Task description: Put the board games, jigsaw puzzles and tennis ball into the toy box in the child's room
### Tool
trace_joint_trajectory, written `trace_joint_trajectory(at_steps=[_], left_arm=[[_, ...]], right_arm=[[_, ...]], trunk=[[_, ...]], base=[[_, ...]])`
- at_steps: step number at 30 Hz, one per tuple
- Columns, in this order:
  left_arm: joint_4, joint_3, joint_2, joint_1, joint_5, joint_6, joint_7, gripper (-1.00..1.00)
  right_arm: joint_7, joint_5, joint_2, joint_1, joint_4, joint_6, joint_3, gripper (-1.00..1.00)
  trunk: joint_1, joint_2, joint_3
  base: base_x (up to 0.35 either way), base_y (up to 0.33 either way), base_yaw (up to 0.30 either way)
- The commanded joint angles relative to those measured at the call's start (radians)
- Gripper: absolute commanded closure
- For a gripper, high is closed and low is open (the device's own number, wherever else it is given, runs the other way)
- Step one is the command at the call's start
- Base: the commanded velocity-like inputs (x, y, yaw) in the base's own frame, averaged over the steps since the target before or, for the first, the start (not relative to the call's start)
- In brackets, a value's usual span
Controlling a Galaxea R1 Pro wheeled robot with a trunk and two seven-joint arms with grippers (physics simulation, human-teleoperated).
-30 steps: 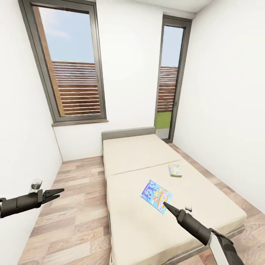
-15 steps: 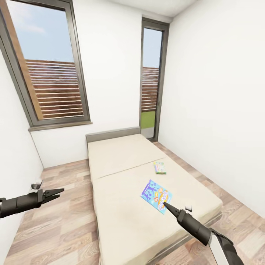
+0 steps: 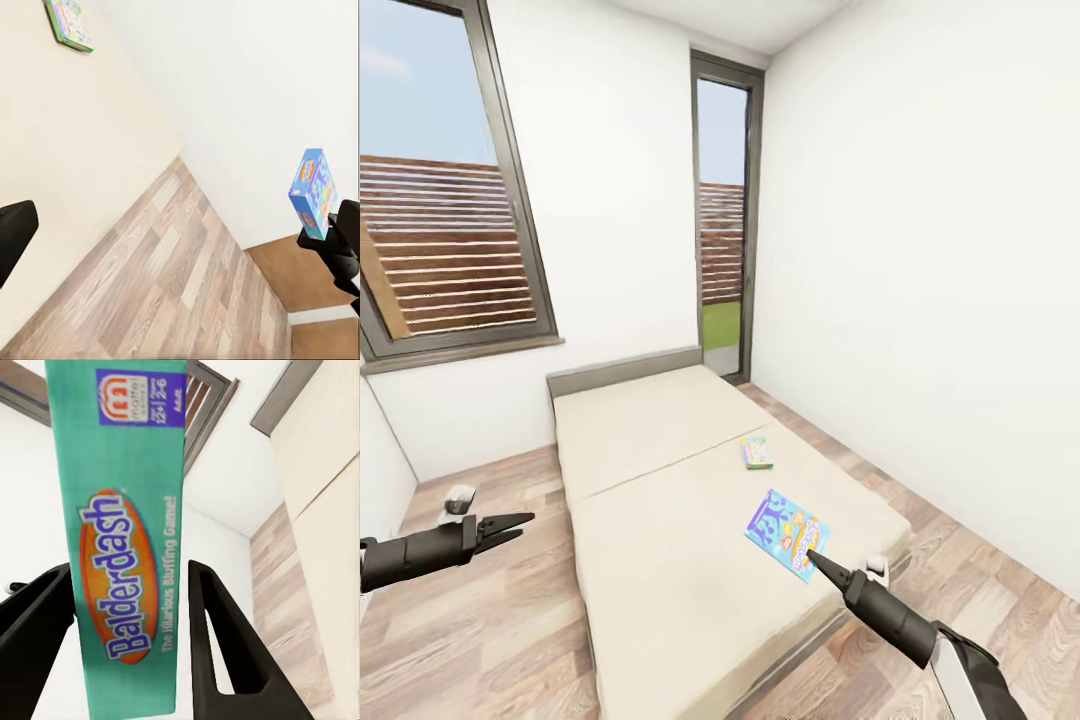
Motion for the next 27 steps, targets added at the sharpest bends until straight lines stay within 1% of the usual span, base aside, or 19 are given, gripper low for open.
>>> trace_joint_trajectory(at_steps=[1, 5, 10, 27], left_arm=[[-0.001, 0.002, -0.001, -0.001, -0.011, 0.010, -0.009, -1.00], [-0.001, 0.001, -0.006, -0.001, -0.011, 0.010, -0.009, -1.00], [-0.001, -0.010, -0.011, -0.001, -0.011, 0.010, -0.009, -1.00], [-0.001, -0.012, -0.012, -0.001, -0.011, 0.010, -0.009, -1.00]], right_arm=[[0.001, -0.007, 0.000, -0.001, 0.000, 0.008, 0.000, 1.00], [0.003, -0.007, -0.001, -0.001, 0.000, 0.008, 0.000, 1.00], [0.003, -0.007, -0.002, -0.001, 0.001, 0.008, 0.000, 1.00], [0.002, -0.007, -0.003, 0.000, 0.000, 0.008, 0.000, 1.00]], trunk=[[-0.004, 0.006, 0.001], [-0.019, 0.034, 0.014], [-0.038, 0.069, 0.030], [-0.103, 0.188, 0.091]], base=[[0.000, 0.000, -0.281], [0.000, 0.000, -0.281], [0.000, 0.000, -0.281], [0.000, 0.000, -0.281]])
